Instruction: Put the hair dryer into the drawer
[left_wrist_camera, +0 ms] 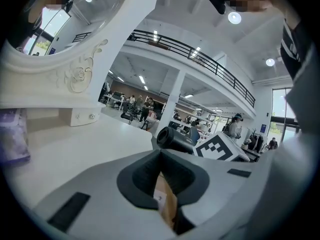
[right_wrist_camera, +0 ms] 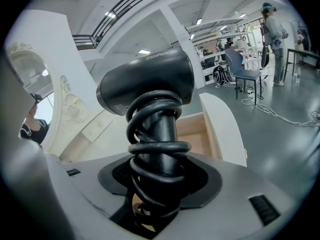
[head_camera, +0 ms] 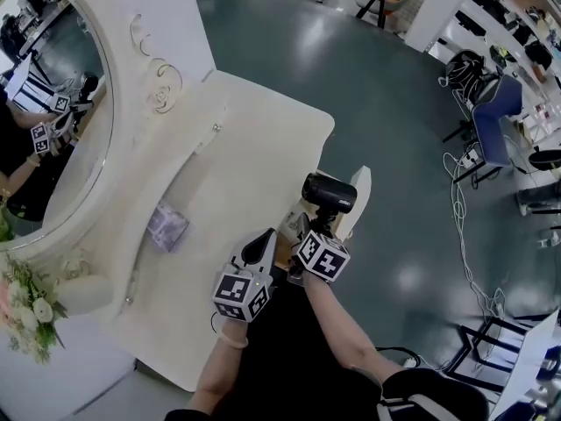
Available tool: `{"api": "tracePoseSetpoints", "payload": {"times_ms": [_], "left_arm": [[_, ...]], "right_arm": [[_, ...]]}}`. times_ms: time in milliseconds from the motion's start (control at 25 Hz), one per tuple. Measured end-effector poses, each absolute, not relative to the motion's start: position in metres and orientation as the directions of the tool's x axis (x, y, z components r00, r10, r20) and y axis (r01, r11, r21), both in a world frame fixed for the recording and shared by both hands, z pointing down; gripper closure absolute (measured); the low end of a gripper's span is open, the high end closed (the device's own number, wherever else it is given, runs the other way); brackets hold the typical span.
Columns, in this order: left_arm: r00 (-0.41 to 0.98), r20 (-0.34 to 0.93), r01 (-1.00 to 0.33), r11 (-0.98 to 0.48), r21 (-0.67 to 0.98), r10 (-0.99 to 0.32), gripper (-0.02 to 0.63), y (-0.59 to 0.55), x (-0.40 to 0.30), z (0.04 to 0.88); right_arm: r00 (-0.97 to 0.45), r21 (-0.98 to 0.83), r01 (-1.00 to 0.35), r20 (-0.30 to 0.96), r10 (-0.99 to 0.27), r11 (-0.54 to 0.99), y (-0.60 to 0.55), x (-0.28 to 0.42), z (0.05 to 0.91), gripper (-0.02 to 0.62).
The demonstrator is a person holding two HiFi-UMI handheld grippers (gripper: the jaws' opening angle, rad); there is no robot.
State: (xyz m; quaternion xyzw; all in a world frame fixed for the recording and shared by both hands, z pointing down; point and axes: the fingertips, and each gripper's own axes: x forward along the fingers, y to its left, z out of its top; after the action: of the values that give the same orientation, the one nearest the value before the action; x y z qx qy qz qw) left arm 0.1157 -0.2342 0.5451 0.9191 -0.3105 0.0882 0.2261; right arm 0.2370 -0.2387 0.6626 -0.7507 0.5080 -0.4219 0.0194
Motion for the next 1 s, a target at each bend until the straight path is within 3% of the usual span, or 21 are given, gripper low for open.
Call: {"api": "tracePoseSetpoints", "payload": {"times_ms": [400,1000], "left_arm": [[0.811,0.33,-0.581,-0.728,0.364,-0.483,0.581,-0.241,0.128,0.553],[0.808,0.352,-0.584,-0.72,0.374,-0.473,0.581,-0.252,0.129,0.56]], "right_arm": [[0.201,-0.46,-0.659,0.655,-0.728,-0.595,-0.243,0.257,0.685,0.36],[0.173,-0.456,-0.589,0.736,-0.655,-0.668,-0.236,0.254,0.722,0.36]]}}
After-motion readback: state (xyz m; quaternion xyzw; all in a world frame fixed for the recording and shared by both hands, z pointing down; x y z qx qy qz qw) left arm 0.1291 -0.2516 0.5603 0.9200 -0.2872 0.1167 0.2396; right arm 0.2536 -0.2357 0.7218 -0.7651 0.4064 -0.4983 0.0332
